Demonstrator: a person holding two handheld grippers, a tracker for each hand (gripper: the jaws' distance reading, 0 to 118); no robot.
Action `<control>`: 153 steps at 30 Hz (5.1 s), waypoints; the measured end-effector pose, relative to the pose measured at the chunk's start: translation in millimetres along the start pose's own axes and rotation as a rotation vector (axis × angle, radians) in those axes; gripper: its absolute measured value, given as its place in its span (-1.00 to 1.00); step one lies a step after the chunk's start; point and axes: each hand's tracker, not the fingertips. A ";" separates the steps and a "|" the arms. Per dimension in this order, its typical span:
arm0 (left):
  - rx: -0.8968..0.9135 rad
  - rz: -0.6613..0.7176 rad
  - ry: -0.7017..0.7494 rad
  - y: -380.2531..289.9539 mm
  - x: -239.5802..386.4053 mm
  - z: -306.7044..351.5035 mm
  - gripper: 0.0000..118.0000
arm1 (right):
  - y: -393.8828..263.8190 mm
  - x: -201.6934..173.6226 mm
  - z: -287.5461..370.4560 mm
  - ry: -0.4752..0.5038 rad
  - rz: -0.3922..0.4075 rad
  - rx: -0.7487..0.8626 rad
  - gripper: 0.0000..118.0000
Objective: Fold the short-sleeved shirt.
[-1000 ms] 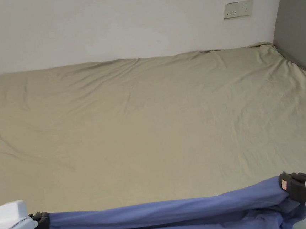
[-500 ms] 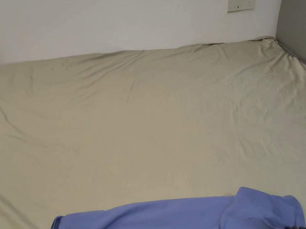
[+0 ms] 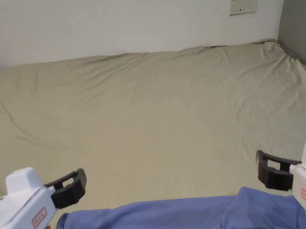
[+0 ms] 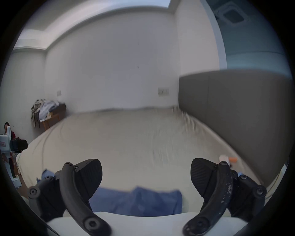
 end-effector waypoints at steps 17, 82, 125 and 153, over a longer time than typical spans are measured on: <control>0.222 -0.214 -0.027 23.5 65.0 10.5 -1.00 | 37.0 -40.1 15.3 -0.062 0.103 0.231 -0.96; -0.515 0.232 -0.066 -44.6 -153.8 -54.1 -0.87 | 17.7 -39.4 -19.2 -0.048 0.109 0.084 -0.96; -0.294 0.082 -0.213 -51.5 69.3 -58.8 0.52 | 12.8 -2.9 13.4 -0.067 0.070 0.111 -0.96; -0.612 -0.188 -0.265 -183.4 167.0 -81.7 -1.00 | -1.5 17.2 12.0 -0.107 0.053 0.081 -0.96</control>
